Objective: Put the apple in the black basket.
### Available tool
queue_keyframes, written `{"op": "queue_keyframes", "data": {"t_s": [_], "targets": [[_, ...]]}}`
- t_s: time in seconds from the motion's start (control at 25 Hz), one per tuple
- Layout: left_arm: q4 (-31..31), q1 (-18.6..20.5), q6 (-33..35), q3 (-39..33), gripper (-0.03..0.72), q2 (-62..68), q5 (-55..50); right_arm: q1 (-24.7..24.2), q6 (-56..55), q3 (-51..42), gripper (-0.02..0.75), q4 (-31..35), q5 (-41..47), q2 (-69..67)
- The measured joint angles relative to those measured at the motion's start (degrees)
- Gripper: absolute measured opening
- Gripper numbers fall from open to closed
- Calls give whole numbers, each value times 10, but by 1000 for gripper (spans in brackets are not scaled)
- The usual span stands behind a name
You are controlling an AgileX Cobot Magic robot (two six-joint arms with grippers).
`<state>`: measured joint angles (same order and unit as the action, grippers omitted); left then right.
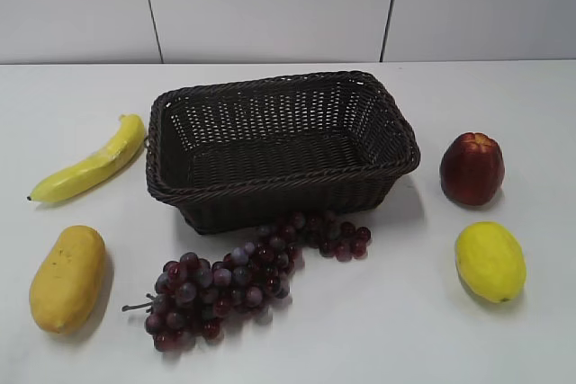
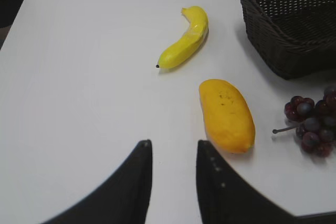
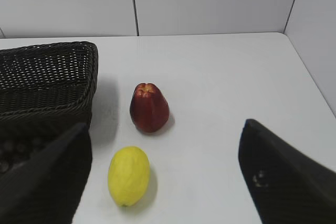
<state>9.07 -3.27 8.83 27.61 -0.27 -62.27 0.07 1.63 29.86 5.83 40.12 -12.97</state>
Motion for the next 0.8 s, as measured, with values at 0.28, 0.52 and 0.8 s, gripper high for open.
{"op": "queue_keyframes", "data": {"t_s": [0.28, 0.52, 0.8], "targets": [[0, 0, 0, 0, 223, 0, 0, 0, 1, 2, 666, 17, -169, -244], [0, 0, 0, 0, 223, 0, 0, 0, 52, 67, 666, 23, -161, -470], [0, 0, 0, 0, 223, 0, 0, 0, 61, 228, 661, 51, -44, -691]]}}
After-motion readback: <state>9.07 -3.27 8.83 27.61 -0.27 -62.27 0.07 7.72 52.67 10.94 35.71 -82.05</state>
